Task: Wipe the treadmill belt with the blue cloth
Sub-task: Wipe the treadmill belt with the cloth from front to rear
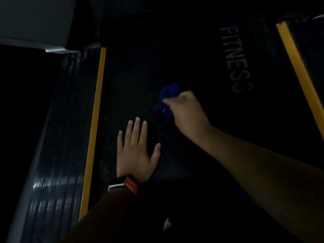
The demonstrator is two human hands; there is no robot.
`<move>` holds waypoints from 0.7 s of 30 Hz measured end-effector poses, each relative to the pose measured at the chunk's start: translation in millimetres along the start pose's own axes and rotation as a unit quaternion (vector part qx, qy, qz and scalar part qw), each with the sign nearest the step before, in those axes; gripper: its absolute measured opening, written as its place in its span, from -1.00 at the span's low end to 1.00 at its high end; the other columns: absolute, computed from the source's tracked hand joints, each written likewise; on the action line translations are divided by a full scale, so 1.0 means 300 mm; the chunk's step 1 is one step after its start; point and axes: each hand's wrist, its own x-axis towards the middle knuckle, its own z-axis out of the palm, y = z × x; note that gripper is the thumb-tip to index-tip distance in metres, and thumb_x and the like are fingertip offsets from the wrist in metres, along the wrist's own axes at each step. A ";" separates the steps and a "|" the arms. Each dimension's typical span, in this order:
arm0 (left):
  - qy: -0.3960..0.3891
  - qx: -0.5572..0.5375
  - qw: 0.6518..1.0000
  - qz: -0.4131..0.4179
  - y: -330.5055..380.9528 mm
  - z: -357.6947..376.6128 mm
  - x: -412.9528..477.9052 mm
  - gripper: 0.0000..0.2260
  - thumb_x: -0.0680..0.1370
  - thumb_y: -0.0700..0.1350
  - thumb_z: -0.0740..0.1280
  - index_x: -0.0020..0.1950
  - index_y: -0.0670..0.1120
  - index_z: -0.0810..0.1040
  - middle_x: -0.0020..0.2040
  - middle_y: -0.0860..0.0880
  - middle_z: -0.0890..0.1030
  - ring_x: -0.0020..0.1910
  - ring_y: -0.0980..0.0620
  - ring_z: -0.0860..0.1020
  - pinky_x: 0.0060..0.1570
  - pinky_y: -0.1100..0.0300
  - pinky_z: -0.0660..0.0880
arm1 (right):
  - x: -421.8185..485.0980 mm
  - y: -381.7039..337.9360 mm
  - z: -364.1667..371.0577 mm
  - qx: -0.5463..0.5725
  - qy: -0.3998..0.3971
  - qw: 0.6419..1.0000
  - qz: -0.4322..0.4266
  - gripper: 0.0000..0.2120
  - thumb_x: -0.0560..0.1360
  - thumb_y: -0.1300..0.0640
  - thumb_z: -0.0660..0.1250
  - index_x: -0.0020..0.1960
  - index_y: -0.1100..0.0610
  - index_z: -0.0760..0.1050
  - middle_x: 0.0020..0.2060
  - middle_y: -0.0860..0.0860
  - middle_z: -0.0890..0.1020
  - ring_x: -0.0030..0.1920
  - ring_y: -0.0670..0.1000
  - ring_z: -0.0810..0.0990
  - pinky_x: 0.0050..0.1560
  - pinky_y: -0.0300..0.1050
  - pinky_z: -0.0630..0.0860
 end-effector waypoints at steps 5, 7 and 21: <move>-0.001 -0.008 1.000 0.003 -0.003 0.006 0.008 -0.28 0.63 0.34 -0.04 0.69 -0.04 0.04 0.70 -0.03 -0.03 0.68 -0.01 -0.12 0.62 -0.15 -0.10 | 0.129 0.172 -0.027 0.151 -0.037 0.971 0.181 -0.57 0.38 -0.15 0.48 0.06 0.16 0.56 -0.23 0.01 0.71 -0.18 0.00 0.69 -0.03 0.00 0.65; 0.000 -0.009 1.000 0.004 -0.005 0.009 0.010 -0.28 0.63 0.34 -0.03 0.69 -0.04 0.03 0.70 -0.04 -0.03 0.68 -0.01 -0.13 0.62 -0.15 -0.10 | 0.173 0.188 -0.017 0.068 0.047 0.961 0.265 -0.51 0.35 -0.11 0.45 0.18 0.14 0.55 -0.03 0.12 0.67 -0.01 0.14 0.64 0.10 0.17 0.58; 0.002 -0.018 1.000 0.004 -0.010 0.007 0.010 -0.28 0.64 0.34 -0.03 0.69 -0.03 0.01 0.70 -0.04 -0.04 0.68 -0.02 -0.12 0.62 -0.14 -0.11 | -0.070 0.002 0.035 -0.074 -0.080 0.994 -0.003 -0.45 0.51 0.19 0.28 0.49 0.13 0.29 0.21 0.13 0.47 0.14 0.18 0.42 0.14 0.03 0.44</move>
